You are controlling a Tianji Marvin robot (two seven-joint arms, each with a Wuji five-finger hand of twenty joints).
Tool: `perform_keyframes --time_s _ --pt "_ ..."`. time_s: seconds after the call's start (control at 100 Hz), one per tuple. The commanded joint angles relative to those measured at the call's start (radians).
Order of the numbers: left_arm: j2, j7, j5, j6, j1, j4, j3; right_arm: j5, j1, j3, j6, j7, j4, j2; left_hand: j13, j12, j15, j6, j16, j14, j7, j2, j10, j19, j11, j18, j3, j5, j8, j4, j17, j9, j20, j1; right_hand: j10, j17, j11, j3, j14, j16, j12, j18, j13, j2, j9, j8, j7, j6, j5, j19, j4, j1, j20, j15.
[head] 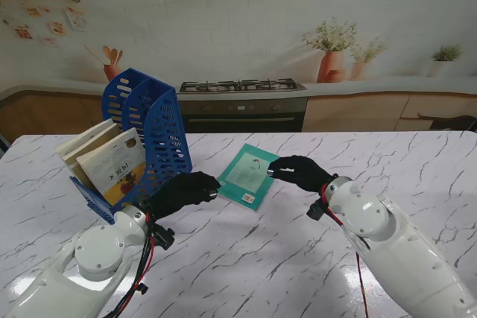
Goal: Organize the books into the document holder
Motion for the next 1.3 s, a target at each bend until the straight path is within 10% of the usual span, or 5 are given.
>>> perform_keyframes --time_s 0.0,0.21,0.89,1.01,1.29 --pt "-0.005 -0.013 -0.007 -0.017 0.014 0.008 0.000 -0.018 0.043 -0.031 -0.020 -0.012 0.034 -0.024 -0.026 0.000 -0.016 -0.010 -0.007 0.002 0.010 0.026 -0.007 0.032 0.010 0.002 -0.010 0.001 -0.002 0.009 -0.015 -0.010 0.015 0.017 -0.029 -0.030 0.004 0.038 -0.069 -0.019 -0.022 -0.171 -0.046 0.021 -0.034 -0.017 -0.023 -0.021 -0.015 0.006 0.023 -0.009 -0.025 0.012" --pt "-0.001 -0.027 -0.007 -0.009 0.030 0.006 -0.011 -0.043 0.175 -0.180 -0.028 0.000 0.156 -0.035 -0.029 0.000 -0.017 -0.010 -0.006 0.004 0.014 0.024 -0.007 0.032 0.011 0.002 -0.003 0.004 -0.003 0.008 -0.020 -0.011 0.017 0.016 -0.023 -0.045 0.012 0.078 -0.089 -0.023 -0.083 -0.276 -0.083 0.048 -0.087 -0.053 -0.035 -0.001 -0.034 -0.012 -0.009 0.024 -0.039 0.005" --pt "0.001 -0.032 -0.009 -0.026 0.042 0.007 0.001 -0.047 0.437 -0.548 -0.114 0.166 0.375 -0.046 -0.020 0.000 -0.001 0.007 0.002 0.008 0.019 0.052 0.001 0.048 0.016 -0.008 -0.010 0.010 -0.005 0.006 -0.016 -0.009 0.025 0.009 -0.018 -0.040 0.002 -0.048 -0.096 -0.032 -0.106 -0.315 -0.095 0.134 -0.088 -0.095 -0.054 0.024 -0.043 -0.107 0.005 0.117 -0.097 -0.007" --pt "0.001 -0.033 -0.004 -0.013 0.049 -0.003 -0.005 -0.052 0.435 -0.555 -0.136 0.202 0.371 -0.028 -0.019 0.000 0.003 0.011 0.003 0.008 0.020 0.062 0.006 0.048 0.016 -0.010 -0.015 0.010 -0.005 0.007 -0.017 -0.011 0.025 0.010 -0.025 -0.037 0.050 0.403 -0.096 -0.014 -0.083 -0.330 -0.063 0.011 -0.036 -0.218 0.161 0.013 -0.046 -0.094 -0.034 0.046 -0.091 0.024" --pt "0.003 -0.041 -0.005 0.011 0.056 -0.015 -0.017 -0.107 0.357 -0.480 -0.152 0.328 0.256 0.052 -0.019 0.000 0.008 0.017 0.005 0.011 0.020 0.077 0.009 0.050 0.018 -0.015 -0.030 0.010 -0.006 0.006 -0.020 -0.010 0.027 0.016 -0.022 -0.035 0.066 0.489 -0.091 -0.007 -0.072 -0.344 -0.043 0.000 -0.009 -0.210 0.165 0.024 -0.017 -0.091 -0.012 0.013 -0.088 0.037"
